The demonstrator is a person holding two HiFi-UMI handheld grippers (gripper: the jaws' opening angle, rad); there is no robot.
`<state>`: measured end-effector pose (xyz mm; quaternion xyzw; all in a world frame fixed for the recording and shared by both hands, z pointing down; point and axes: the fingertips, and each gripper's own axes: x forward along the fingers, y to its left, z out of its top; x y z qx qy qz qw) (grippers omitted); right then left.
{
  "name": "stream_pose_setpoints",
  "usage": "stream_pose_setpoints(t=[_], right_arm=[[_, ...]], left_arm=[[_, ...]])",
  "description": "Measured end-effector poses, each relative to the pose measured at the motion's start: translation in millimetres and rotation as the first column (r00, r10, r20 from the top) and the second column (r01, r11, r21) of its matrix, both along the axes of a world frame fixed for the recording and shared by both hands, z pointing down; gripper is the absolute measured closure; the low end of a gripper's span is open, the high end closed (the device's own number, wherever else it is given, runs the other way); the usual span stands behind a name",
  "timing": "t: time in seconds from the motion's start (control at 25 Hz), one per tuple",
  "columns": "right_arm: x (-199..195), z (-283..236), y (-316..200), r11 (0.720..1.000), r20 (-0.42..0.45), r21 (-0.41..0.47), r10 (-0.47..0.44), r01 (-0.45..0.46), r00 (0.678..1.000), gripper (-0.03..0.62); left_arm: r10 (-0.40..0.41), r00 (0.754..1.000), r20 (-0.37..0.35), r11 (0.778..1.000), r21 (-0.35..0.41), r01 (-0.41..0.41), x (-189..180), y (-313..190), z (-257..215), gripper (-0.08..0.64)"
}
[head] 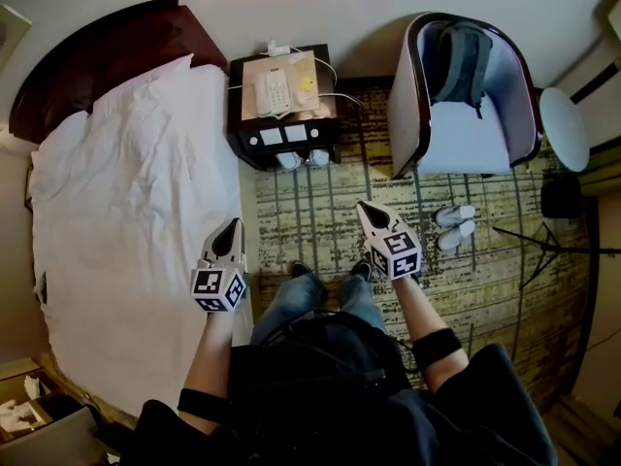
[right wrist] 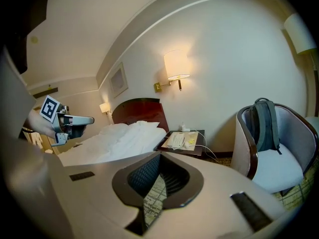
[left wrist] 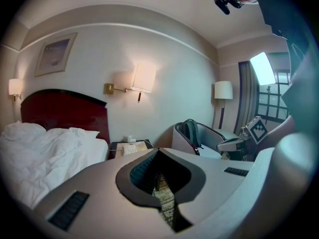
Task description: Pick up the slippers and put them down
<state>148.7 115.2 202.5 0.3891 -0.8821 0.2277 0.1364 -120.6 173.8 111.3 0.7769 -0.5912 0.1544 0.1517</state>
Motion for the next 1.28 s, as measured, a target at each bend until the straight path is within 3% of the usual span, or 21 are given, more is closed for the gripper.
stream_pose_setpoints(t=[0.84, 1.28], right_arm=[[-122, 0, -28, 0.999, -0.042, 0.01, 0.035, -0.035, 0.998, 0.591], [-162, -9, -37, 0.999, -0.078, 0.029, -0.029, 0.031, 0.997, 0.589]], left_arm=[[0.106, 0.994, -0.035, 0.994, 0.037, -0.104, -88, -41, 16, 0.555], [0.102, 0.993, -0.066, 0.994, 0.042, -0.1, -109, -40, 28, 0.556]])
